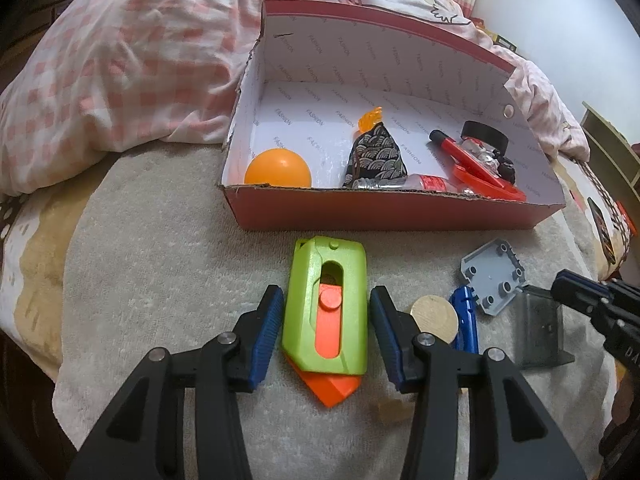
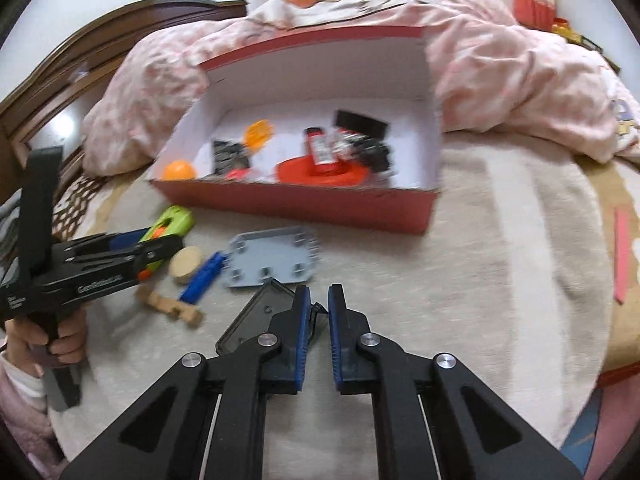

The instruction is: Organize objects

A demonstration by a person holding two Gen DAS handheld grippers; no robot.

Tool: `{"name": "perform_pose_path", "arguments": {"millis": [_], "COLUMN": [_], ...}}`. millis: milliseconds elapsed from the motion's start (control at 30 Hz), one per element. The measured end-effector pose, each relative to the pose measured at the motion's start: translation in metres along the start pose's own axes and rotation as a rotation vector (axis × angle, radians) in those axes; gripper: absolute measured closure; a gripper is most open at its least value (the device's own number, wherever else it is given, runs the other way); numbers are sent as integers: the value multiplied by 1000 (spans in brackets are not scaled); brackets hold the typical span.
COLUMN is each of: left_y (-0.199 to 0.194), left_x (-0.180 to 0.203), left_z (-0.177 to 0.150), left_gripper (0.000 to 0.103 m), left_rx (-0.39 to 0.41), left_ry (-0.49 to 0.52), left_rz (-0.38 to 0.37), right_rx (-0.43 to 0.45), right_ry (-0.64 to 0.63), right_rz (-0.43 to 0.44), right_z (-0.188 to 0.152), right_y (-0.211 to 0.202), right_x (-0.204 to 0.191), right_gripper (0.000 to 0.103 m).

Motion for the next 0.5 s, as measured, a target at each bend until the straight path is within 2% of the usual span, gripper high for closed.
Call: {"name": "perform_pose_path", "arguments": {"millis": [67,133,200,300,333,400,500], "left_y": [3,5,6,5,5,3,1], "left_x": [0,2,3,5,5,4,3], "left_z": [2,3,3,2,2,1,0], "left_gripper": [56,54,53,54,54,62,65], "left_rx": [1,1,3,7,8,11,14], "left_ry": [2,9,18,29,28,25,16], "left_rz": [6,9,19,28,26,33,22], "right_rx": [-8,-14,-22,-19,-18,-18,-31], "right_ry": [12,18,21,18,16,6,-44], "right_rz": [17,32,42,58,60,61,45], "right_z": [0,-1,-5,-10,-12,-15,-22], "right_y": [0,-2,-4,-9,-10,-11,-5], "right_x": [4,5,5,-1,-4,-12,-26], "right_gripper": [92,84,60,42,40,38,37]}}
Point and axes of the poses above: each gripper's, at about its wrist camera, not at the fingertips, and y roughly the way its jaws point, x to its right, z to its top, the point moved 5 cm from there along y, roughly the way its jaws point, and after that the axes turned 10 degrees about -z, right-handed, at the moved point
